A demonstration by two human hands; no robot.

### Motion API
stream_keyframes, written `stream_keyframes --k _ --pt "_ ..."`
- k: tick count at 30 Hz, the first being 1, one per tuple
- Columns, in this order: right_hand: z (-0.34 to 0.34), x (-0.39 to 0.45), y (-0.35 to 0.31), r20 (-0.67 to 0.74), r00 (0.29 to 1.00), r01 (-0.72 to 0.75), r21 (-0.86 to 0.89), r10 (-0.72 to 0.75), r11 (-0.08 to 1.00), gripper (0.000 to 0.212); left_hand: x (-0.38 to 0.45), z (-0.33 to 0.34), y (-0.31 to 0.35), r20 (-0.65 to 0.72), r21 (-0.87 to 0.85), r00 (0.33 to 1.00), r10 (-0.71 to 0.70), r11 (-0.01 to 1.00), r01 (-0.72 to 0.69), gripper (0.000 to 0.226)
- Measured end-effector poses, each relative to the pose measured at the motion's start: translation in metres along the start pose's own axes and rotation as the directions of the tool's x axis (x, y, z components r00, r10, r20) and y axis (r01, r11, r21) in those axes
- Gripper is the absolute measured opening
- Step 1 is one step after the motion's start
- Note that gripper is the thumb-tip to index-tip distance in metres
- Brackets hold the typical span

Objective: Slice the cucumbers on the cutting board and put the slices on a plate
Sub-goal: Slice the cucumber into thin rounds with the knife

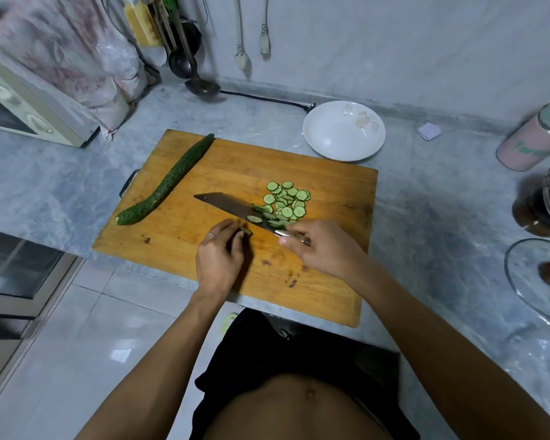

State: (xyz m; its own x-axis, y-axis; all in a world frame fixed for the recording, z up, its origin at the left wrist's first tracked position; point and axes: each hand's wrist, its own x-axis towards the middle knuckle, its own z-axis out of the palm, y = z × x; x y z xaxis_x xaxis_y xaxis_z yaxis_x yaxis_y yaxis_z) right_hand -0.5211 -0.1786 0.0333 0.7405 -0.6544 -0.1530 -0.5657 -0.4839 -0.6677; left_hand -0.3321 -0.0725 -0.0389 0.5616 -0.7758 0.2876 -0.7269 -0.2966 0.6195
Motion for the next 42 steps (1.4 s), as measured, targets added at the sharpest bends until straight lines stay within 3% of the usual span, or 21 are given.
stream_keyframes --k 4,6,8,10,14,16,21,23,26,29,34,36,38,42 --pt "-0.008 -0.003 0.009 -0.028 0.999 -0.046 -0.037 0.045 0.998 0.039 0.005 -0.016 0.017 -0.244 -0.113 0.969 0.044 0.991 -0.074 0.015" --pt "-0.008 -0.005 0.012 -0.029 0.998 -0.057 -0.03 0.056 0.998 0.036 0.01 -0.022 0.03 -0.206 -0.109 0.969 0.137 0.981 -0.162 0.016" --pt "-0.008 -0.006 0.012 -0.027 0.998 -0.05 -0.052 0.049 0.997 0.036 0.021 -0.021 0.035 -0.017 -0.037 0.975 0.224 0.974 -0.224 0.023" --pt "-0.007 -0.009 0.013 -0.028 0.999 -0.027 -0.098 0.025 0.995 0.036 0.036 -0.018 0.033 0.221 -0.019 0.956 0.192 0.981 -0.192 0.03" --pt "-0.011 -0.013 0.016 -0.02 1.0 -0.007 -0.214 0.002 0.977 0.039 0.066 -0.017 0.037 0.567 -0.17 0.818 0.1 0.985 -0.003 0.022" --pt "-0.012 -0.016 0.016 -0.006 1.0 0.022 -0.239 -0.024 0.971 0.04 0.079 -0.014 0.044 0.633 -0.161 0.77 0.079 0.986 0.031 0.02" --pt "-0.011 -0.018 0.012 0.015 0.995 0.095 -0.253 -0.094 0.963 0.038 0.109 0.0 0.046 0.559 0.133 0.828 -0.053 0.991 -0.026 0.024" --pt "-0.01 -0.015 0.012 -0.006 0.995 0.094 -0.246 -0.099 0.965 0.037 0.112 0.0 0.046 0.548 0.116 0.835 -0.05 0.993 -0.016 0.03" --pt "-0.01 -0.012 0.015 -0.034 0.995 0.085 -0.237 -0.096 0.968 0.035 0.106 -0.007 0.053 0.646 -0.019 0.763 0.024 1.0 -0.015 0.067" --pt "-0.011 -0.011 0.018 -0.018 0.995 0.089 -0.253 -0.097 0.963 0.035 0.104 -0.008 0.049 0.747 0.02 0.663 0.048 0.995 -0.095 0.099" --pt "-0.011 -0.011 0.02 0.01 0.994 0.11 -0.287 -0.112 0.952 0.035 0.12 0.016 0.037 0.686 0.052 0.725 0.061 0.99 -0.133 0.067" --pt "-0.011 -0.008 0.017 0.026 0.993 0.117 -0.298 -0.114 0.947 0.034 0.128 0.021 0.036 0.633 0.159 0.773 0.031 0.973 -0.169 0.059" --pt "-0.011 -0.005 0.016 0.03 0.992 0.122 -0.324 -0.119 0.938 0.035 0.131 0.02 0.039 0.613 0.131 0.787 0.07 0.973 -0.188 0.055" --pt "-0.015 -0.001 0.019 0.032 0.991 0.132 -0.358 -0.129 0.924 0.036 0.126 0.018 0.055 0.727 -0.068 0.651 0.219 0.966 -0.249 0.065"
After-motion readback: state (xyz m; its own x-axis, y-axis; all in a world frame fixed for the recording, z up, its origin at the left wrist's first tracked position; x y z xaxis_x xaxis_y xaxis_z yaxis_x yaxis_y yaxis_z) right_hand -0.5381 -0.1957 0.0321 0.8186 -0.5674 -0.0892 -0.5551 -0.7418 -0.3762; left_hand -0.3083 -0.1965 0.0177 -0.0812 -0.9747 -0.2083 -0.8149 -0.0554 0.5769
